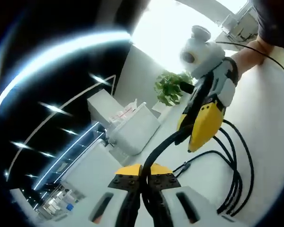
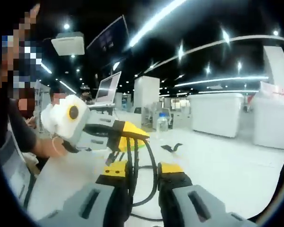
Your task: Coil the Type-C to USB data cable on the desktop and secure it with Velcro straps.
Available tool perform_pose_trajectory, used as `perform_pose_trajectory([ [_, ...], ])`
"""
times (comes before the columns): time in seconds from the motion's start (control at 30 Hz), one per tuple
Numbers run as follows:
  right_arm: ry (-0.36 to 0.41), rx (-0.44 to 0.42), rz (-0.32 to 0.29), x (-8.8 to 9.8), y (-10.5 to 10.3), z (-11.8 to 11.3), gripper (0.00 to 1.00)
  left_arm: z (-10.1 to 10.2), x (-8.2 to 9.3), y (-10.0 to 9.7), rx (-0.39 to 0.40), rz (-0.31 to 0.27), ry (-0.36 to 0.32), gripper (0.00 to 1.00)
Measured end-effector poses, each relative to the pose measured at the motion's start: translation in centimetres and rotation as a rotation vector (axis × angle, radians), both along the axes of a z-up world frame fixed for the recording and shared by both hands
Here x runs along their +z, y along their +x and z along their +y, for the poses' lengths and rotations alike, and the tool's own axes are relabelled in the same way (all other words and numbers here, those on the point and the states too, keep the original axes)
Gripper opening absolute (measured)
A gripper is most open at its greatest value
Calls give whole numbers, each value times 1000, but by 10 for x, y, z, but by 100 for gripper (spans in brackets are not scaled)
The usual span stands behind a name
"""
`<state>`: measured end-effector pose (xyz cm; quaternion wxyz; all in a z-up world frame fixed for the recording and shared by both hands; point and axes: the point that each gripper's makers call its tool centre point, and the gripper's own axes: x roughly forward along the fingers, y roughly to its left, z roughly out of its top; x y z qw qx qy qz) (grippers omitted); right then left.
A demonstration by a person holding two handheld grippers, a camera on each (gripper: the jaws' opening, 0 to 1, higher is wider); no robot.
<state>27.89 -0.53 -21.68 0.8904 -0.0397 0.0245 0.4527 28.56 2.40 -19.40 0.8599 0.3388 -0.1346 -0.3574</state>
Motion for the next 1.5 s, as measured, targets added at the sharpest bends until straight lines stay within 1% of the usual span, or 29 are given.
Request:
perform_pose_trajectory([
  [0.03,-9,-3,4,-2,1,-2,14,-2,-1,-1,-16,25,-15,5],
  [0.07,-45,-8,-10,-5,2,-5,7,-2,-2,-2,-25,43,-25,5],
  [0.1,-69,-1,-37,-6,3,-5,5,-3,-2,-2,-36,57,-31,5],
  [0.13,-86,17,-40,-6,1,-4,4,-2,-3,-1,-37,64,-29,5],
  [0.2,-78,27,-14,-5,0,-3,3,-1,-6,0,-42,75,-27,5],
  [0.3,-15,73,67,-3,-5,-3,2,-1,-6,0,-68,104,-58,5],
  [0.33,-8,80,72,-3,-4,-4,2,-2,-6,0,-77,110,-70,6],
  [0.43,9,101,86,-4,-5,-5,2,-3,-9,0,-84,115,-67,9],
  [0.5,11,115,90,-4,-6,-4,2,-3,-13,1,-77,100,-35,13],
  [0.6,16,141,93,-4,-12,0,2,-5,-16,0,-82,95,-17,11],
  [0.7,8,144,89,-6,-13,0,2,-5,-17,0,-89,106,-22,9],
  [0.77,2,131,86,-11,-11,-1,3,-4,-16,0,-93,149,-62,6],
  [0.87,25,129,64,-12,-10,1,4,-2,-17,2,-92,160,-63,5],
  [0.9,20,143,38,-11,-11,2,6,-2,-18,3,-88,159,-57,5],
  [0.97,21,147,-9,-7,-11,2,16,-1,-20,4,-71,150,-40,5],
  [1.0,46,156,-15,-2,-13,1,20,0,-21,5,-65,146,-33,5],
  [1.03,115,179,9,7,-16,0,22,0,-20,5,-63,144,-33,5],
  [1.07,179,185,16,17,-16,-2,21,1,-20,5,-60,145,-34,5],
  [1.13,293,156,6,35,-8,-14,21,2,-18,6,-51,136,-32,5],
  [1.17,323,124,11,39,-2,-21,20,3,-18,6,-47,127,-29,5],
  [1.2,322,73,26,37,9,-29,19,3,-17,6,-46,123,-29,5],
  [1.23,253,-10,26,25,23,-40,18,3,-16,6,-43,119,-30,5],
  [1.27,186,-57,19,14,32,-45,18,4,-15,6,-40,115,-32,5],
  [1.3,150,-75,25,6,36,-47,18,4,-14,6,-37,111,-33,5],
  [1.33,106,-95,46,-5,40,-49,18,5,-12,6,-35,105,-34,5],
  [1.37,91,-108,84,-15,42,-49,18,5,-11,6,-32,98,-35,5],
  [1.4,79,-118,140,-26,44,-48,18,6,-10,6,-29,92,-35,5],
  [1.43,70,-118,176,-33,44,-46,19,6,-8,6,-25,86,-35,5],
  [1.5,50,-126,184,-41,46,-44,22,8,-5,5,-23,77,-42,5],
])
